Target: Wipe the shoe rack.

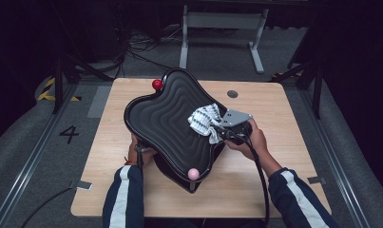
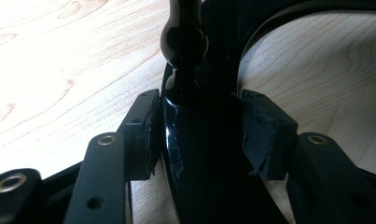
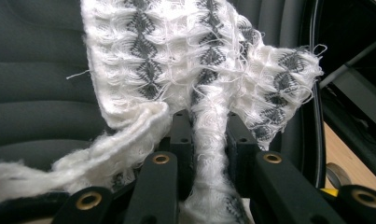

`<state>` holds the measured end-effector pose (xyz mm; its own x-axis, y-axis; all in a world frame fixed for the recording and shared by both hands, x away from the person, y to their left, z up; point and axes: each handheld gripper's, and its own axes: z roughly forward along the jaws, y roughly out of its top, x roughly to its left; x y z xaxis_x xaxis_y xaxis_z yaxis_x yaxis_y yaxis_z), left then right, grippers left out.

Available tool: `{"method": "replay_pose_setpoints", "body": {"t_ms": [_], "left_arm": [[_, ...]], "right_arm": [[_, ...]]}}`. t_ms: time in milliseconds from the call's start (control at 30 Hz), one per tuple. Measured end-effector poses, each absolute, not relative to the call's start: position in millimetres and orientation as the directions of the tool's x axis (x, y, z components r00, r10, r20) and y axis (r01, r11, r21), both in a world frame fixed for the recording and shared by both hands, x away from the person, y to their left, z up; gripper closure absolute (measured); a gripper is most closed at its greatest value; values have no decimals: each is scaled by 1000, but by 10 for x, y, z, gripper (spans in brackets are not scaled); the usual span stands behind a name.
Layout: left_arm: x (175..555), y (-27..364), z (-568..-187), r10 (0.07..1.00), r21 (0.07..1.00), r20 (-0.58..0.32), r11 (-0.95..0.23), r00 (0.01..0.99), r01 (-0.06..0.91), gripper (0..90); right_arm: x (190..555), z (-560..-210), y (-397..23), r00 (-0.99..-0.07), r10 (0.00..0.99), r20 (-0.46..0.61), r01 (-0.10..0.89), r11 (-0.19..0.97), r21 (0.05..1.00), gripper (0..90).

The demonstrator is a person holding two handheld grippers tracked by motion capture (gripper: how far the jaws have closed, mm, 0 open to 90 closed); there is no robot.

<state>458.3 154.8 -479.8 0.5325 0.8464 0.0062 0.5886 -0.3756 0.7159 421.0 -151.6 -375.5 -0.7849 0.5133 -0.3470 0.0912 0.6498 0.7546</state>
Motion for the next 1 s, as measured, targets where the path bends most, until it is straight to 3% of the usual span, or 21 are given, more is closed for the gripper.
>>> {"method": "replay_pose_setpoints", "body": {"t_ms": [267, 700, 1000], "left_arm": [[4580, 1543, -4798, 846, 715, 13, -380, 533, 587, 502], [4570, 1527, -4805, 859, 720, 15, -365, 513, 590, 503], [4568, 1523, -4806, 860, 721, 18, -364, 510, 589, 504]], "right_arm": [[4151, -3747, -1478, -800, 489, -348, 70, 652, 755, 772], [3712, -3667, -1074, -877, 294, -381, -87, 682, 726, 768], [3869, -3665, -1166, -859, 355, -369, -27, 687, 726, 766]]}}
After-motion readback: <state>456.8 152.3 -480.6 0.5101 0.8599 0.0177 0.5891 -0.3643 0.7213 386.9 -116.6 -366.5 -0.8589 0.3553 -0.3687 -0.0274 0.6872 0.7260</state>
